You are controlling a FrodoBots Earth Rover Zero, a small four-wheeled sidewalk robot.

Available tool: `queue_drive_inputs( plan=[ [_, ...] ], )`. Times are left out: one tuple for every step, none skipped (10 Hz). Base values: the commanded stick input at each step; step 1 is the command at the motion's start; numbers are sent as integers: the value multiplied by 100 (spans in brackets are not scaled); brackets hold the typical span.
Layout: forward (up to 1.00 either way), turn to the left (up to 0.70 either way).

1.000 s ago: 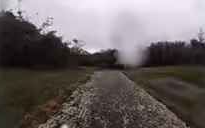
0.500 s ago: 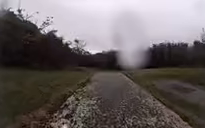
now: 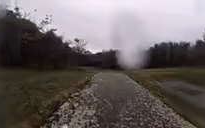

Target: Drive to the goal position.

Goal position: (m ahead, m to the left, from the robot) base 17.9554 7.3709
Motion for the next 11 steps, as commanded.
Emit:
queue_drive_inputs(
  plan=[
    [70,-31],
    [70,-16],
    [70,0],
    [70,0],
    [70,0],
    [70,0],
    [70,0],
    [70,0],
    [70,0],
    [70,0],
    [70,0]
  ],
)
